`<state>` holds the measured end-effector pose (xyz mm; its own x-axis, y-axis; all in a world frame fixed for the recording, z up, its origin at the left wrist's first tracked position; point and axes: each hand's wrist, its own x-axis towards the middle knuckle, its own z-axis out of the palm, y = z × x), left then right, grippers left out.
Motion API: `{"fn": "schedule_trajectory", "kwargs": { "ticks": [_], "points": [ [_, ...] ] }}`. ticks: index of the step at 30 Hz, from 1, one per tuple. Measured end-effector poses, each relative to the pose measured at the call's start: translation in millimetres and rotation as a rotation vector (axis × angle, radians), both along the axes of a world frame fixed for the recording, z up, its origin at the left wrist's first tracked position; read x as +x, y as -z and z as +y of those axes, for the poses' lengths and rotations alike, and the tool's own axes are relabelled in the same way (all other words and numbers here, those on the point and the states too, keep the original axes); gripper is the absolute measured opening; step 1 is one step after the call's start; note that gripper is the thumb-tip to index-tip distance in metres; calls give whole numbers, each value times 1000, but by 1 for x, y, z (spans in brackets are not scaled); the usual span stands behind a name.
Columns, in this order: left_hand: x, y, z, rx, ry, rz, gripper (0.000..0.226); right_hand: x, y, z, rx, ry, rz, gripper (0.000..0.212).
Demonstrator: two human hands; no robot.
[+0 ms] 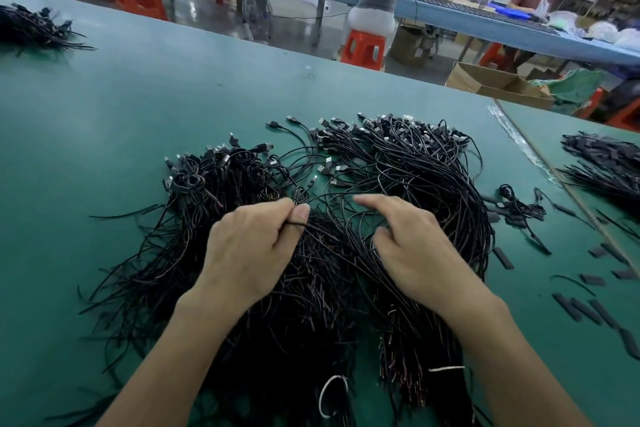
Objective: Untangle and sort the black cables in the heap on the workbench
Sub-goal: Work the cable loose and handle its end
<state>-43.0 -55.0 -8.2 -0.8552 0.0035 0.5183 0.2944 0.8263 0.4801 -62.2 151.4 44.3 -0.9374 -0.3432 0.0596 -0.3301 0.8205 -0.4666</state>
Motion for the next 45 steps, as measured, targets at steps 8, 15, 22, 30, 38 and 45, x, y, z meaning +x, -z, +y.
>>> {"fn": "schedule_trajectory", "kwargs": {
  "ticks": [8, 15, 22, 30, 38, 45],
  "points": [
    [2, 7, 5, -11, 11, -165, 28, 15, 7, -33, -213, -72, -145, 31],
    [1, -5, -5, 488, 165, -319, 44, -1, 8, -11, -561, 219, 119, 20],
    [22, -31, 5, 671, 928, -825, 47, -4, 6, -16, -903, 240, 87, 20],
    [20, -39, 14, 1491, 865, -594, 42, 17, 21, -33, -485, -167, -301, 30],
    [-3, 1, 21, 1148, 224, -156, 39, 31, 7, -32, -201, -299, -251, 33],
    [12, -11, 27, 888, 458, -634, 62, 14, -12, -18, -502, -222, -54, 17]
  ]
}}
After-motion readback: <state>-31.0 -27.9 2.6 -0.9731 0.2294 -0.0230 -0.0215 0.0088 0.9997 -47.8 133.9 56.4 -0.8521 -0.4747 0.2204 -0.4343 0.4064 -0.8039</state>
